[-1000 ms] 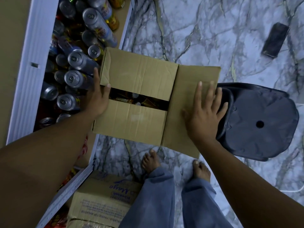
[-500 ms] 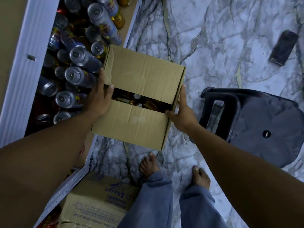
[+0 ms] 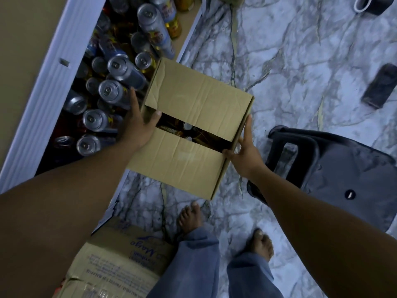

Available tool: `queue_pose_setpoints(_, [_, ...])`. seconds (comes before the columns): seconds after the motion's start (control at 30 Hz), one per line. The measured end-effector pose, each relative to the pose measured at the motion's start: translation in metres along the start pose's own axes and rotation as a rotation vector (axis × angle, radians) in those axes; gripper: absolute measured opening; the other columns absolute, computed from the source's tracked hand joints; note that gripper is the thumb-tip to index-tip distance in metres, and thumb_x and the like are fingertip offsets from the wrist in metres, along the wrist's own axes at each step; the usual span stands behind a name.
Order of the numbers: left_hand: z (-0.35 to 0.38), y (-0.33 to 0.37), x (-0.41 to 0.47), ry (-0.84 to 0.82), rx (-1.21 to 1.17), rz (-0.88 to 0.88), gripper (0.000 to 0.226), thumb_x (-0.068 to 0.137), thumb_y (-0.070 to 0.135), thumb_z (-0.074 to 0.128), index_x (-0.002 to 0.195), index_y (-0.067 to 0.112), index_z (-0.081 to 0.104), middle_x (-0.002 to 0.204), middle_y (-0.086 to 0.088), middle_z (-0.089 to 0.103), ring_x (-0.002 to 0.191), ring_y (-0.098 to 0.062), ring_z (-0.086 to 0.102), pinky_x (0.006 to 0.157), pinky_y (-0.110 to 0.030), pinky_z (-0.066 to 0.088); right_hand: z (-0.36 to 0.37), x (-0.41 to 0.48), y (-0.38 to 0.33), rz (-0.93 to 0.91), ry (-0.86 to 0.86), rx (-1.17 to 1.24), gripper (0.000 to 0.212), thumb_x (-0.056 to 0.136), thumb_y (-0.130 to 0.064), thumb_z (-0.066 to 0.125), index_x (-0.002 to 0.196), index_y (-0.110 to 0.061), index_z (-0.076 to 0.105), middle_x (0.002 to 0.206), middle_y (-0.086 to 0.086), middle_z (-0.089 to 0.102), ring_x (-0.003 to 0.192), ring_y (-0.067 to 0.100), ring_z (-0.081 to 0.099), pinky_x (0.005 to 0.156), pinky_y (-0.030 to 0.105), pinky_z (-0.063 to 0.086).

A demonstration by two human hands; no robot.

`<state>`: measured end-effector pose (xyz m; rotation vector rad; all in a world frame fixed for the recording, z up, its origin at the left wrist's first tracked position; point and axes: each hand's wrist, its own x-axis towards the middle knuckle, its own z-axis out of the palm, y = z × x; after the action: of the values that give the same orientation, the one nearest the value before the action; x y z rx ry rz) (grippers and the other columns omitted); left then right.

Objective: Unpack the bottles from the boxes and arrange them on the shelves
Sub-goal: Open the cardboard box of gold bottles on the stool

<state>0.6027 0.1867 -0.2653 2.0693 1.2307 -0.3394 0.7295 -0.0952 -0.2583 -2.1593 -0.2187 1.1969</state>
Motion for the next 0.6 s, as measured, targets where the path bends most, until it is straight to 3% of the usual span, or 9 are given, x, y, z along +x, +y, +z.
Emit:
queue_pose_setpoints(0.1, [0.011, -0.004, -0.020, 0.159, 0.021, -0.074, 0.095, 0.095, 0.059, 0.054, 0.161, 0.032, -0.010, 0.163, -0.016, 0.029, 0.140, -0.043, 0.039, 0.104, -0.054, 0.042, -0.007, 0.002, -0.005, 0.002, -0.034, -0.032, 0.121, 0.095, -0.022, 0.071, 0.140, -0.056, -0.037, 0.158, 0.007, 0.040, 0.133, 0.031, 0.053, 0.100, 0.045, 0.051])
queue_pose_setpoints(0.2, [0.020, -0.010, -0.046, 0.236, -0.026, -0.133, 0.095, 0.096, 0.049, 0.058, 0.163, 0.024, -0.005, 0.165, -0.017, 0.023, 0.146, -0.040, 0.031, 0.111, -0.052, 0.037, -0.015, 0.002, -0.010, 0.028, -0.090, -0.111, 0.121, 0.094, -0.025, 0.071, 0.146, -0.047, -0.036, 0.149, 0.016, 0.048, 0.121, 0.040, 0.059, 0.095, 0.053, 0.054])
queue_pose_setpoints(0.27, [0.026, -0.015, -0.064, 0.261, -0.033, -0.200, 0.094, 0.094, 0.045, 0.060, 0.163, 0.025, -0.002, 0.162, -0.019, 0.027, 0.142, -0.043, 0.035, 0.108, -0.054, 0.040, -0.023, -0.002, -0.016, 0.039, -0.134, -0.158, 0.119, 0.094, -0.026, 0.072, 0.151, -0.039, -0.032, 0.147, 0.021, 0.048, 0.117, 0.042, 0.060, 0.093, 0.055, 0.054])
queue_pose_setpoints(0.5, [0.052, -0.014, -0.127, 0.329, -0.156, -0.298, 0.097, 0.094, 0.042, 0.062, 0.162, 0.022, -0.005, 0.162, -0.015, 0.022, 0.147, -0.037, 0.022, 0.106, -0.059, 0.039, -0.052, 0.002, -0.036, -0.051, -0.242, -0.454, 0.113, 0.092, -0.047, 0.069, 0.156, -0.037, -0.023, 0.146, 0.020, 0.044, 0.096, 0.034, 0.059, 0.073, 0.040, 0.051])
queue_pose_setpoints(0.53, [0.056, -0.013, -0.129, 0.341, -0.194, -0.315, 0.098, 0.094, 0.042, 0.062, 0.162, 0.023, -0.006, 0.161, -0.014, 0.022, 0.146, -0.038, 0.023, 0.107, -0.058, 0.039, -0.054, 0.005, -0.041, -0.070, -0.225, -0.502, 0.110, 0.091, -0.050, 0.068, 0.157, -0.037, -0.020, 0.149, 0.019, 0.038, 0.100, 0.035, 0.058, 0.075, 0.040, 0.051])
queue_pose_setpoints(0.6, [0.062, -0.005, -0.129, 0.369, -0.261, -0.368, 0.099, 0.093, 0.044, 0.062, 0.162, 0.025, -0.008, 0.162, -0.013, 0.021, 0.143, -0.041, 0.027, 0.108, -0.056, 0.039, -0.055, 0.016, -0.051, -0.108, -0.177, -0.606, 0.107, 0.090, -0.057, 0.066, 0.159, -0.036, -0.013, 0.160, 0.019, 0.019, 0.129, 0.039, 0.046, 0.093, 0.047, 0.050])
